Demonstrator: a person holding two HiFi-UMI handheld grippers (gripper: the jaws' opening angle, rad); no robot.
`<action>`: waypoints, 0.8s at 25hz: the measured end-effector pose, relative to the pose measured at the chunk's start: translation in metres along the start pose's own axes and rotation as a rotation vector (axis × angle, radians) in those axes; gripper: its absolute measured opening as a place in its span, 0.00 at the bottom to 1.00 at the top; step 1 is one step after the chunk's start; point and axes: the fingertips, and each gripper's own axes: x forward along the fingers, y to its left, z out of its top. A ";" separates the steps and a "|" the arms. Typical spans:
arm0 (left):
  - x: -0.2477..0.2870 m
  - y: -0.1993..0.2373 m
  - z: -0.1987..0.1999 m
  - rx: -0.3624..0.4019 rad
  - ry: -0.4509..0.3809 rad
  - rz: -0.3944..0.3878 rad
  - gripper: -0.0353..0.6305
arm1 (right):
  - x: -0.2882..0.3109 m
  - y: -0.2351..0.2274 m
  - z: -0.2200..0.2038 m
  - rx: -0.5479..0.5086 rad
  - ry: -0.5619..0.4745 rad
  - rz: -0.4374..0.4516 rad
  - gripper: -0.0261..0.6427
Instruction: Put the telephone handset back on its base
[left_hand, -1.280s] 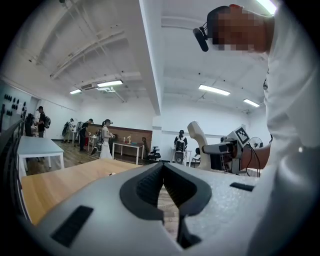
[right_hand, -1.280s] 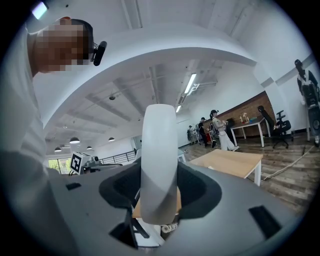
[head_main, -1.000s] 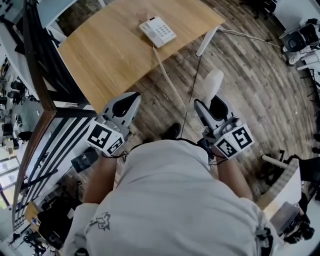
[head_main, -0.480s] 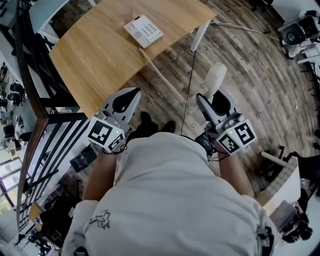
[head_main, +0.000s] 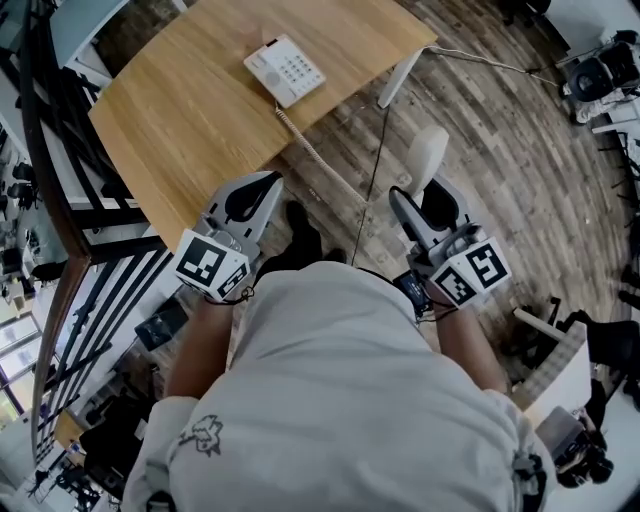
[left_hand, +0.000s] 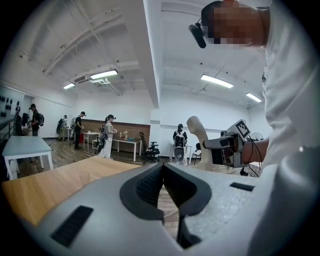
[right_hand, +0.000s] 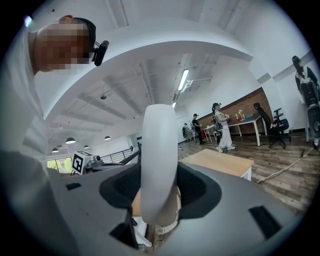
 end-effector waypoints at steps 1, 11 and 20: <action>0.003 0.009 0.001 -0.003 -0.004 0.001 0.06 | 0.010 -0.003 0.002 -0.003 0.004 0.003 0.37; 0.018 0.113 0.022 -0.002 -0.034 0.020 0.06 | 0.120 -0.014 0.033 -0.032 0.017 0.032 0.37; 0.012 0.192 0.036 -0.003 -0.070 0.024 0.06 | 0.208 -0.008 0.037 -0.051 0.054 0.044 0.37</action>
